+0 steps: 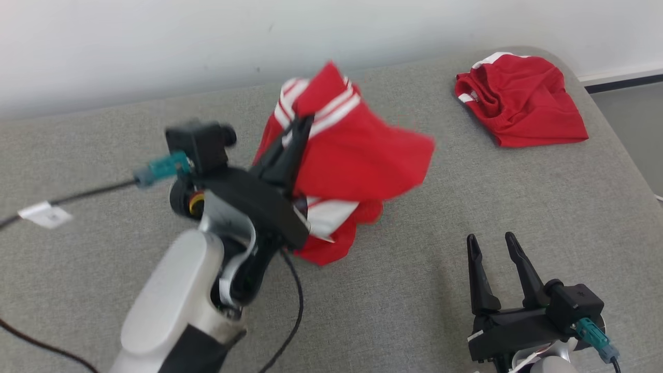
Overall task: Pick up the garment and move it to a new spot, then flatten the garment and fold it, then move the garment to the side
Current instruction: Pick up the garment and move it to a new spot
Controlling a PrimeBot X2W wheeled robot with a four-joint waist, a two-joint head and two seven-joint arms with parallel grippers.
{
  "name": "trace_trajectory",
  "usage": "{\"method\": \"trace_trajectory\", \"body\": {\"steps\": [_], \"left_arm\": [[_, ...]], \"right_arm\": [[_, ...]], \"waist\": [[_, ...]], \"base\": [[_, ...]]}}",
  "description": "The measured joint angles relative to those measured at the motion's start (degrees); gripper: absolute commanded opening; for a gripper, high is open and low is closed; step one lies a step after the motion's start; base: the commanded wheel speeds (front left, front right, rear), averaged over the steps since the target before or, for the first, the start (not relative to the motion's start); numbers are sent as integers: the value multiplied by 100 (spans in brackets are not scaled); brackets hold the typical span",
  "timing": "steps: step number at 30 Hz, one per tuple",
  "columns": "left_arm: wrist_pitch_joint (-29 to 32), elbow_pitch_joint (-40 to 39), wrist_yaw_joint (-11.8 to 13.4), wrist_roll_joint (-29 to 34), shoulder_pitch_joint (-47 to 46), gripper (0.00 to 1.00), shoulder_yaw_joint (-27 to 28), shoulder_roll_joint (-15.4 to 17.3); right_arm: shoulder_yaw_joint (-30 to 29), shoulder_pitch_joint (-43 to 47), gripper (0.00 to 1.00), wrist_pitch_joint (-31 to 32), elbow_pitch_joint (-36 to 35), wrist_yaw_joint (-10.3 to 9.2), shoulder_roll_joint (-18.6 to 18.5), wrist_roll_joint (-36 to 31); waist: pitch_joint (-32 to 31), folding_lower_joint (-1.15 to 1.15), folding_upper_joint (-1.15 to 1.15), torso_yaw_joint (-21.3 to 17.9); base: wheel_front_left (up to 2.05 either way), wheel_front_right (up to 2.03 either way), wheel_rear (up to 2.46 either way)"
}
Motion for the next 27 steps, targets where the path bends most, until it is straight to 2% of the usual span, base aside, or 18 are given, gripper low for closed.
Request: {"method": "trace_trajectory", "body": {"steps": [8, 10, 11, 12, 13, 18, 27], "left_arm": [[-388, 1111, -103, 449, 790, 0, -539, 130], [-526, 1508, -154, 736, 866, 0, -789, 180], [-604, 1584, -199, 811, 866, 12, -867, 192], [-708, 1611, -220, 829, 864, 81, -889, 175], [-795, 1621, -248, 815, 854, 100, -887, 142], [-1333, 1505, -293, 932, 645, 100, -851, 146], [-1905, 1074, 93, 1120, 783, 100, -433, 706]], "right_arm": [[16, -38, 100, 1, 80, 0, 1, 0], [29, -75, 100, 1, 101, 0, 2, -11], [26, -97, 100, 1, 104, 1, 1, -15], [22, -109, 100, 1, 101, 0, 1, -22], [18, -113, 100, 1, 99, 0, 2, -46], [0, -91, 100, 1, 97, 1, 2, -112], [62, 11, 100, 1, 59, 0, 3, -120]], "waist": [[46, 0, 0, 80], [43, 0, 0, 133], [39, 0, 0, 153], [33, 0, 0, 171], [25, 0, 0, 191], [-62, 0, 0, 306], [-305, 0, 0, 525]], "base": [[0, 0, 0], [0, 0, 0], [0, 0, 0], [0, 0, 0], [0, 0, 0], [0, 0, 0], [0, 0, 0]]}}
